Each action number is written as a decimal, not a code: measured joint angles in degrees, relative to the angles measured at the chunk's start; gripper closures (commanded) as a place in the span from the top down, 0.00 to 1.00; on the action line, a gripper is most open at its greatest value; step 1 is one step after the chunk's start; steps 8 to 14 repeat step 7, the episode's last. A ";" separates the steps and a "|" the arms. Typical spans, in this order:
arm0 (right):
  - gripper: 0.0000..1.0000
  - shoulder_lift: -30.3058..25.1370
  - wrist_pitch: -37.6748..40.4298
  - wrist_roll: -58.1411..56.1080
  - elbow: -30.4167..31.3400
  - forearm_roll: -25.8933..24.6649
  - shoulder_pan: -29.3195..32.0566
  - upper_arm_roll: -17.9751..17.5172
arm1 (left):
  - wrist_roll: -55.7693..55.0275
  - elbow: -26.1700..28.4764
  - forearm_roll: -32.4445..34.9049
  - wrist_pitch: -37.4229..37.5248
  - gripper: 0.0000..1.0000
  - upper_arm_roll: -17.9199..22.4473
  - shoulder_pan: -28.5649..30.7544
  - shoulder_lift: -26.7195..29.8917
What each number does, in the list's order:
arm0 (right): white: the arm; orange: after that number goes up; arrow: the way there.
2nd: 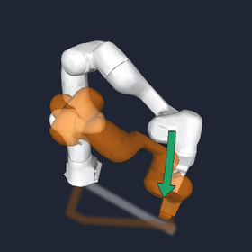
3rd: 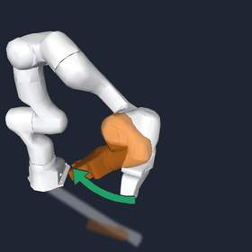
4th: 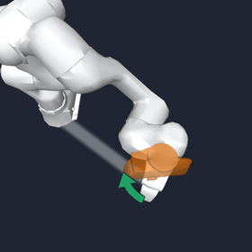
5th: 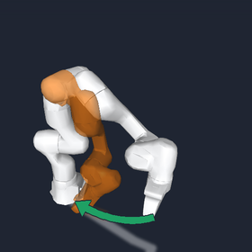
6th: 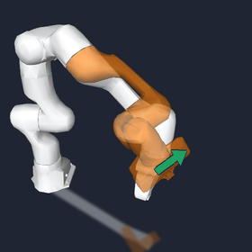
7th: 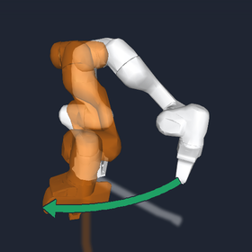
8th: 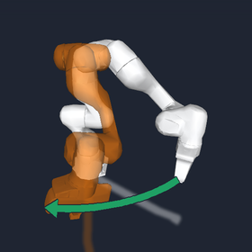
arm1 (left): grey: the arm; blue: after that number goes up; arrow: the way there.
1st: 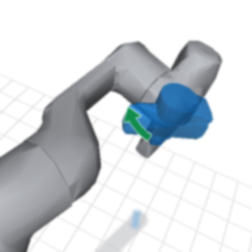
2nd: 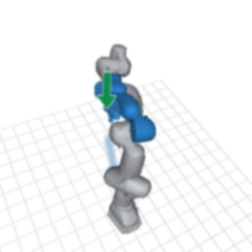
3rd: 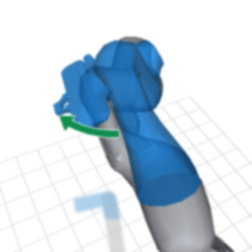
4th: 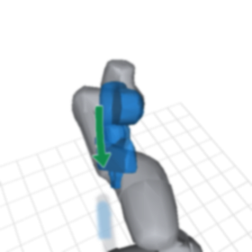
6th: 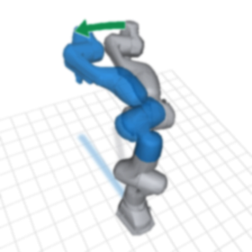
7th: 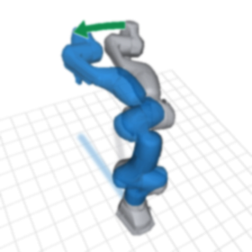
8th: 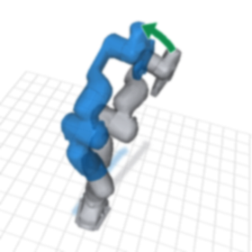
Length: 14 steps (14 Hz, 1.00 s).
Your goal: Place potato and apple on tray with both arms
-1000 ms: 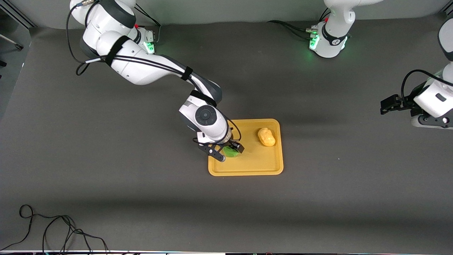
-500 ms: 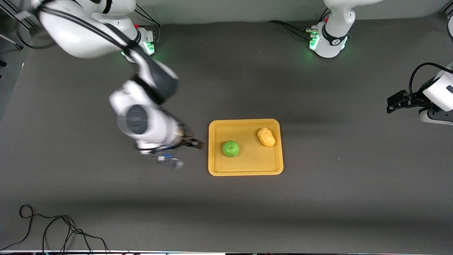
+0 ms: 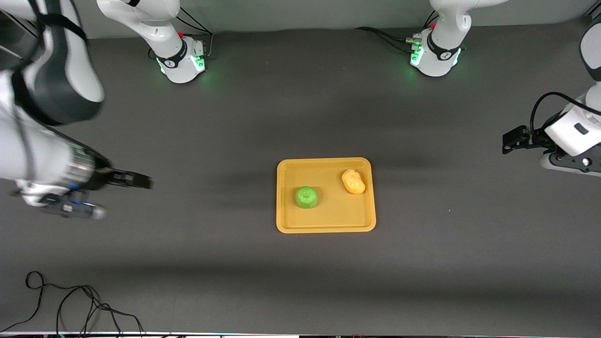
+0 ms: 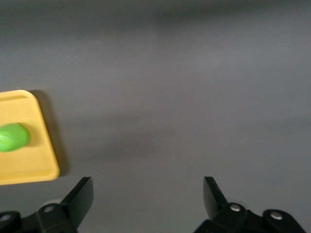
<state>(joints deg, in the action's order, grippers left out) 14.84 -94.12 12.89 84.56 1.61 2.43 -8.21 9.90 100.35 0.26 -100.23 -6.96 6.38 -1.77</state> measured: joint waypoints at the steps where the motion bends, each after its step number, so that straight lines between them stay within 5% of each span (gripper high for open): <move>1: 1.00 -2.93 -1.01 -2.71 2.78 0.02 -0.04 2.12 | 0.00 -0.43 0.01 -0.01 1.00 -0.09 -0.10 -0.39; 5: 1.00 -12.34 -3.16 -8.30 10.32 -0.03 -0.15 6.64 | 0.11 -2.29 0.12 -0.05 1.00 -0.10 -0.13 -1.80; 14: 1.00 -13.20 -3.86 -8.30 11.66 -0.03 -0.35 6.73 | 0.14 -3.36 0.13 -0.05 1.00 -0.10 -0.13 -2.40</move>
